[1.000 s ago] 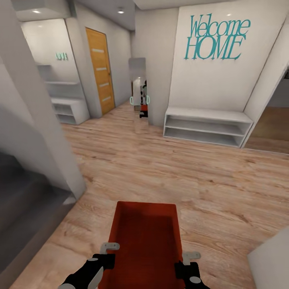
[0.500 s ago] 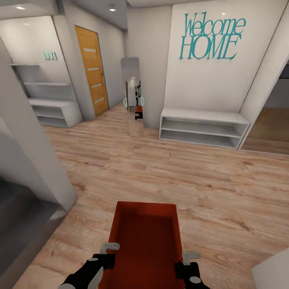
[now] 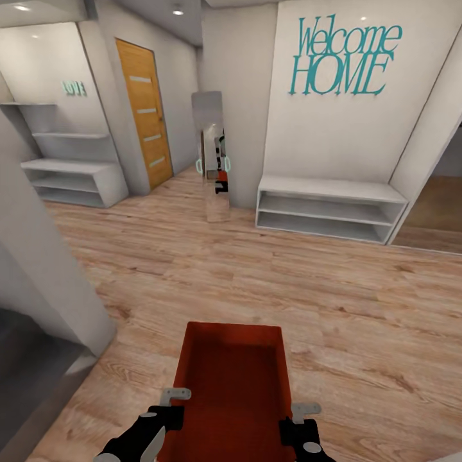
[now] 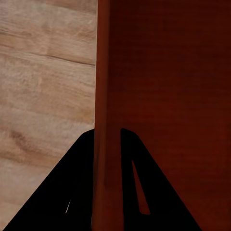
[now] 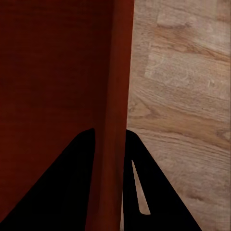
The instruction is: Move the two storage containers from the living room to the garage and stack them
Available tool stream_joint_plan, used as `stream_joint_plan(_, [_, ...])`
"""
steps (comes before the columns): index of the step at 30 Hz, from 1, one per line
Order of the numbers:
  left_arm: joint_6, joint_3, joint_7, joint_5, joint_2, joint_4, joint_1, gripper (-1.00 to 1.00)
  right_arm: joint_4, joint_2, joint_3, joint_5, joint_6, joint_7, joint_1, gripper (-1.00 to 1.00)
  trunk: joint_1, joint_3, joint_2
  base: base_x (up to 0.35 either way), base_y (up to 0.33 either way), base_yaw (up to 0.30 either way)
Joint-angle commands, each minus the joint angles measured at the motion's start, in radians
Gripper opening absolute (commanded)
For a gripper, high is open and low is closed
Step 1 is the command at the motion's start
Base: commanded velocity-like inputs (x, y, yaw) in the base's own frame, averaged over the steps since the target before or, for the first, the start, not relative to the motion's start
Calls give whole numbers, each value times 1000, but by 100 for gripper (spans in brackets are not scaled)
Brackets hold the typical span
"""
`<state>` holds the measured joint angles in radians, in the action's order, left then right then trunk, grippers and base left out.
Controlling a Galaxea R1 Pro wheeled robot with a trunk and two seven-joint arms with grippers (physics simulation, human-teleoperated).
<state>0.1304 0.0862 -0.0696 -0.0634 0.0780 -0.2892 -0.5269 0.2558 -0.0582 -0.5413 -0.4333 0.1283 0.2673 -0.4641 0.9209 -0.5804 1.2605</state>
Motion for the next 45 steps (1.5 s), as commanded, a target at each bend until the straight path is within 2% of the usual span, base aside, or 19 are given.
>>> stream_joint_plan(1, [6,5,-12,-9,-1,-4,-1,-100,-7,18,-3,-16,7,6,-1,-100,1,-1,0,323,0,0])
stream_joint_plan(45, [6,6,-12,-9,0,-4,-1,-100,-7,18,-5,-16,8,6,-1,-100,1,-1,0,323,0,0])
